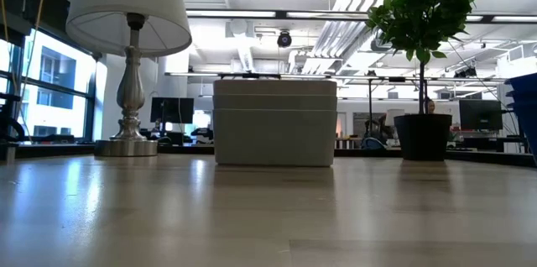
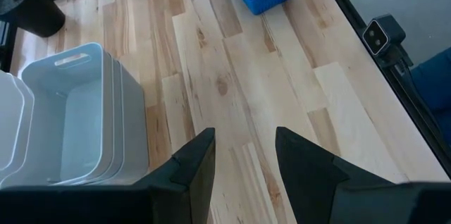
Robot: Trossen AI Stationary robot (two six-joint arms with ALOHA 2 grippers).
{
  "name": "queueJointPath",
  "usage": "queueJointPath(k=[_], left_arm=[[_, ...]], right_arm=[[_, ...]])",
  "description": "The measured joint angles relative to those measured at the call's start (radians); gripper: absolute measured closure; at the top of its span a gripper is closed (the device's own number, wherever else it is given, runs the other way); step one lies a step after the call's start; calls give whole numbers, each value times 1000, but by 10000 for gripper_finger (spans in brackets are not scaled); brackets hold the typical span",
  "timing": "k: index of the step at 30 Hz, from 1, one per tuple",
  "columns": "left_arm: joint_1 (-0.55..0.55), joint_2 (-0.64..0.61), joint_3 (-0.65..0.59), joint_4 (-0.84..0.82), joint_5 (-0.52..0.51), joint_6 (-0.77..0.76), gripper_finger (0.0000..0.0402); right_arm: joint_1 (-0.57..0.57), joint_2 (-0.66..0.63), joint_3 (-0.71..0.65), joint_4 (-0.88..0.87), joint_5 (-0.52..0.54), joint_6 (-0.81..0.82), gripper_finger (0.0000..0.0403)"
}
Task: Stack baskets by color
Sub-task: Move the stacked blue bins to the center of the table
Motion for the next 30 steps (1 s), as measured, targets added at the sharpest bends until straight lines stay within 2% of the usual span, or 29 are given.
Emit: queueJointPath(k=[10,16,18,21,25,30], left_arm=[[0,0,0,0,0,-65,266],[0,0,0,0,0,-105,266],[0,0,0,0,0,-106,266],[0,0,0,0,0,-105,266],[0,0,0,0,-1,-105,266],[0,0,0,0,-2,-105,266]], right_arm=[[1,-11,0,0,8,-78,289],[-4,-10,0,160,163,-256,289],[-15,-7,0,220,184,-310,289],[-34,23,0,278,168,-382,289],[-69,81,0,309,86,-451,289],[-106,136,0,357,33,-519,289]])
